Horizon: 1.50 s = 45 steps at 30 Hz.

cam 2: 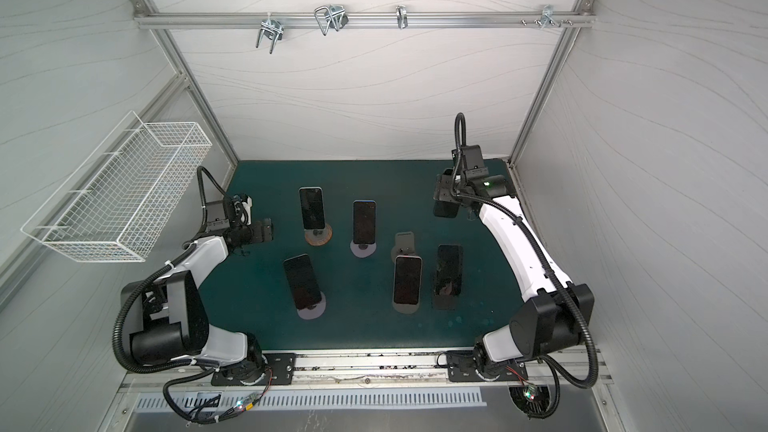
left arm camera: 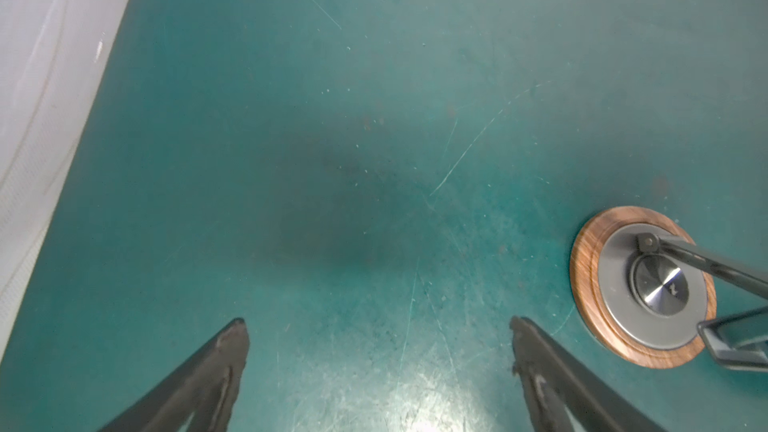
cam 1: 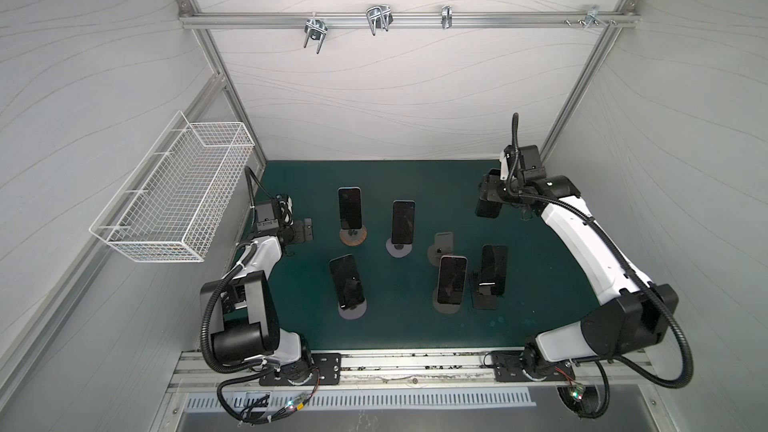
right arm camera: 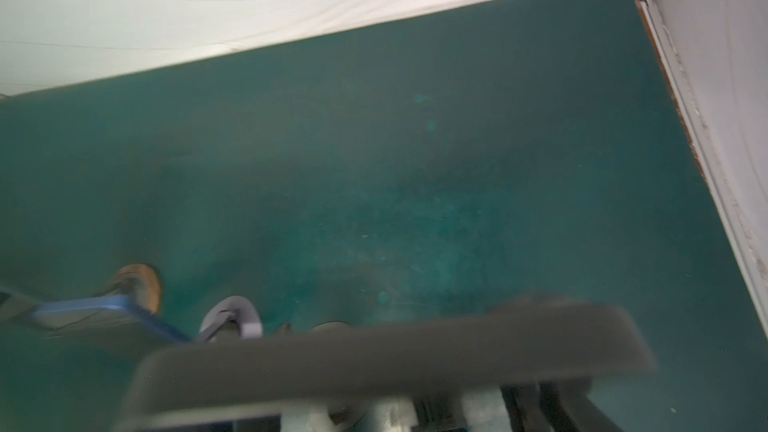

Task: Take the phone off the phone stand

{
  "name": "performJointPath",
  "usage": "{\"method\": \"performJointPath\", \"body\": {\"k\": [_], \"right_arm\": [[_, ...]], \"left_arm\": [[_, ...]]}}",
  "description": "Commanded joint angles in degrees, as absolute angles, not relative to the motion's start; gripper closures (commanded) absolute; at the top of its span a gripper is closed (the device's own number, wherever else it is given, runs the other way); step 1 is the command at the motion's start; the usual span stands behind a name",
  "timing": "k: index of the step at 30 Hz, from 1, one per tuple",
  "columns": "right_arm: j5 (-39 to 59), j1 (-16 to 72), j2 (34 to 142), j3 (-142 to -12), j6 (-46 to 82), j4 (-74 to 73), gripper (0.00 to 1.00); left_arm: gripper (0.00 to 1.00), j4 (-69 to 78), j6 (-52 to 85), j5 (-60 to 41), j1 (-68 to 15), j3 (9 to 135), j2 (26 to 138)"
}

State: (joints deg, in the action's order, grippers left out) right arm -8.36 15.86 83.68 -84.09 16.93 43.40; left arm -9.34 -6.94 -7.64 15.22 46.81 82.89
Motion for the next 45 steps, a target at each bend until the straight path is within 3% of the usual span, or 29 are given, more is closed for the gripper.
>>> {"method": "performJointPath", "body": {"k": [1,23,45], "right_arm": [[-5.0,13.7,85.6,-85.4,13.2,44.6,0.34],[-2.7,13.3,105.4,-89.0,8.2,47.4,0.34],[-3.0,14.3,111.7,-84.2,9.0,46.1,0.34]], "left_arm": [[0.0,-7.3,-7.5,-7.4,15.1,46.7,81.7],[0.03,-7.3,-7.5,-7.5,15.1,46.6,81.6],[0.04,-7.8,-7.9,-8.3,15.1,47.0,82.0]]}}
